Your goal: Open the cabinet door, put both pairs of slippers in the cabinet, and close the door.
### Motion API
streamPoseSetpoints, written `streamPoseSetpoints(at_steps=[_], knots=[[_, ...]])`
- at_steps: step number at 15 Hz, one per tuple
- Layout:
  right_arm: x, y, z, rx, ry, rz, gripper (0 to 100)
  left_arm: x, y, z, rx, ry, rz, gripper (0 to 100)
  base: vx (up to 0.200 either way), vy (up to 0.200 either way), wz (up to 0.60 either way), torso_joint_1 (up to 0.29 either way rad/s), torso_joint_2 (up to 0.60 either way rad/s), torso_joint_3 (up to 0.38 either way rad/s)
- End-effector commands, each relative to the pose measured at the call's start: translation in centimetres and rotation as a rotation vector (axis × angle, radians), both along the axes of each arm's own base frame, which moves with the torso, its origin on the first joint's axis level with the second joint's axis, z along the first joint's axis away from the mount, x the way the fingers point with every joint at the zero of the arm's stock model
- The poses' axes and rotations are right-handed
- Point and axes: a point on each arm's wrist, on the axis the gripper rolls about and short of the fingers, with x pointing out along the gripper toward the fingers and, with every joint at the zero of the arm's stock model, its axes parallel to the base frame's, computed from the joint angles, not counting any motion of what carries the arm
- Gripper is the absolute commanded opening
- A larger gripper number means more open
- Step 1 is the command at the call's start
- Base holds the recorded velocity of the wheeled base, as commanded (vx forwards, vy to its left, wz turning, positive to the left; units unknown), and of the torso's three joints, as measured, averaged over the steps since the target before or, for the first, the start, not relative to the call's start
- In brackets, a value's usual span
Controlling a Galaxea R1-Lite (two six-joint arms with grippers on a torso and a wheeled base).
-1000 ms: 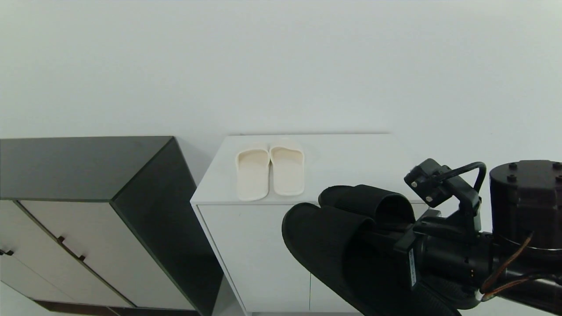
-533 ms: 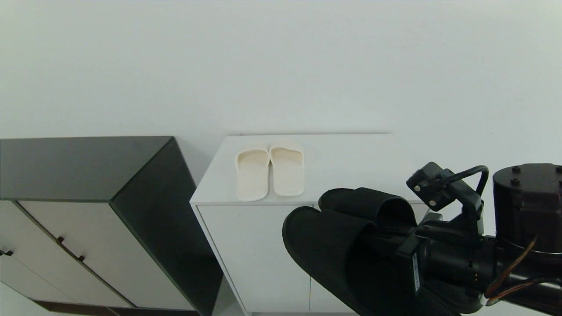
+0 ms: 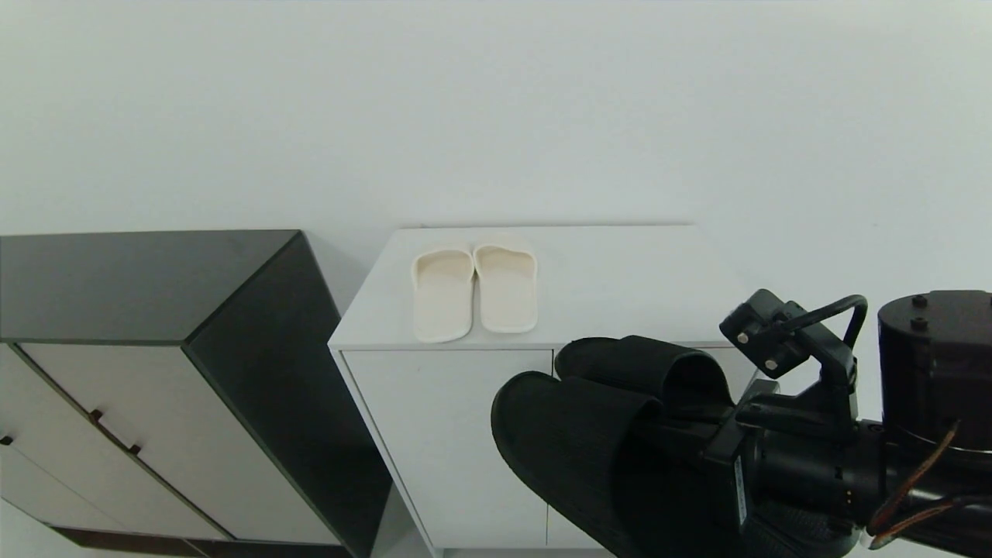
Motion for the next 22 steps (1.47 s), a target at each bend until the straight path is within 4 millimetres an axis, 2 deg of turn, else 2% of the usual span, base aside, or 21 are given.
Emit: streamPoseSetpoints(at_steps=[1, 7, 16, 17, 20, 22], knots=[[-0.1, -0.1, 0.1, 0.003, -0.003, 0.0, 0, 0.0, 0.0, 0.0, 0.001, 0.0, 0.0, 0, 0.0, 0.0, 0.0, -0.188, 0.43, 0.232], [-1.0, -0.8, -0.3, -0.02, -0.015, 0.019, 0, 0.0, 0.0, 0.0, 0.003, -0.002, 0.003, 0, 0.0, 0.0, 0.0, -0.233, 0.53, 0.309], [-0.9, -0.5, -1.1, -0.056, -0.011, 0.035, 0, 0.0, 0.0, 0.0, 0.004, 0.0, 0.0, 0, 0.0, 0.0, 0.0, -0.192, 0.51, 0.319], [-0.9, -0.5, -1.1, -0.056, -0.011, 0.036, 0, 0.0, 0.0, 0.0, 0.004, 0.0, 0.0, 100, 0.0, 0.0, 0.0, -0.163, 0.48, 0.315], [-1.0, -0.5, -1.1, -0.059, -0.01, 0.037, 0, 0.0, 0.0, 0.0, 0.017, 0.001, 0.0, 100, 0.0, 0.0, 0.0, -0.15, 0.48, 0.328], [-1.0, -0.5, -1.4, -0.065, -0.003, 0.037, 0, 0.0, -0.1, 0.0, 0.105, 0.0, -0.051, 100, 0.0, 0.0, 0.0, -0.129, 0.47, 0.337]])
